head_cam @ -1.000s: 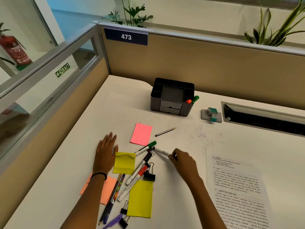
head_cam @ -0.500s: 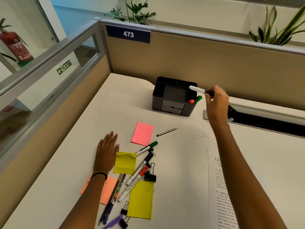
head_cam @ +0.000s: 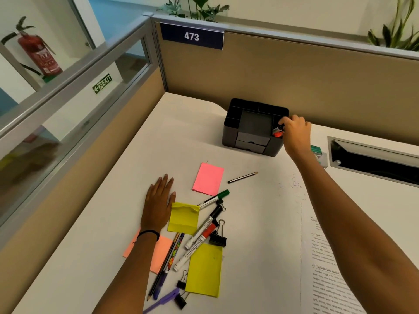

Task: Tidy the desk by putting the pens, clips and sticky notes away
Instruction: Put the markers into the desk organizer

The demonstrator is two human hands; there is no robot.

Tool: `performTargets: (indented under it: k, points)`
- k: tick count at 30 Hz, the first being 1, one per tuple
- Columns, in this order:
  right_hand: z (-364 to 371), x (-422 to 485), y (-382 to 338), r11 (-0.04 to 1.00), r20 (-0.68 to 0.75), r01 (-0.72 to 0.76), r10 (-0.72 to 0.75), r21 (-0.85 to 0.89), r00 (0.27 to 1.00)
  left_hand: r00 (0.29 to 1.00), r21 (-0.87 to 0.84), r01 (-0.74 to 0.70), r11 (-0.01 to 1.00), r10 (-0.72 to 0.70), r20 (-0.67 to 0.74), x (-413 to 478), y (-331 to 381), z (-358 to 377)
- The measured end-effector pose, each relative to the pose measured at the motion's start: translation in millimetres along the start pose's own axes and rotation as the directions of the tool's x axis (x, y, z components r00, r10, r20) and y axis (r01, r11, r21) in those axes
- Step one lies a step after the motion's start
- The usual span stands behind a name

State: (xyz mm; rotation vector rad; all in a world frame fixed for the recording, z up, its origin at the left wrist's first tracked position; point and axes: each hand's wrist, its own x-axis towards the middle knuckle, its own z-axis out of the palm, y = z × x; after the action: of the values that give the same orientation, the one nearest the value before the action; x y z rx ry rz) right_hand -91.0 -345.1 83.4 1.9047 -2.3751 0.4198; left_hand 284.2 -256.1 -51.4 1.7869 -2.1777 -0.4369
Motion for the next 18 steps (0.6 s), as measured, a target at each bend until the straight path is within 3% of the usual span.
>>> performTargets:
  k: [7, 10, 14, 18]
  points:
    - [7.8, 2.5, 0.5, 0.999, 0.018, -0.031, 0.03, 0.032, 0.999, 1.0, -0.005, -0.014, 1.0, 0.014, -0.01, -0.4, -1.2, 0.1]
    - [7.0, -11.6, -7.1, 0.991, -0.104, -0.047, 0.06, 0.124, 0.993, 1.0, -0.007, -0.002, 1.0, 0.002, -0.009, 0.5, -1.3, 0.8]
    - [13.2, -52.7, -30.0, 0.961, -0.251, 0.084, -0.016, 0.263, 0.968, 1.0, -0.004, 0.001, 1.0, -0.001, -0.009, 0.2, -1.9, 1.6]
    - [35.3, -107.3, -46.6, 0.898, -0.143, 0.072, -0.01, 0.434, 0.99, 1.0, -0.008, -0.004, 1.0, 0.004, -0.01, 0.2, -1.8, 1.3]
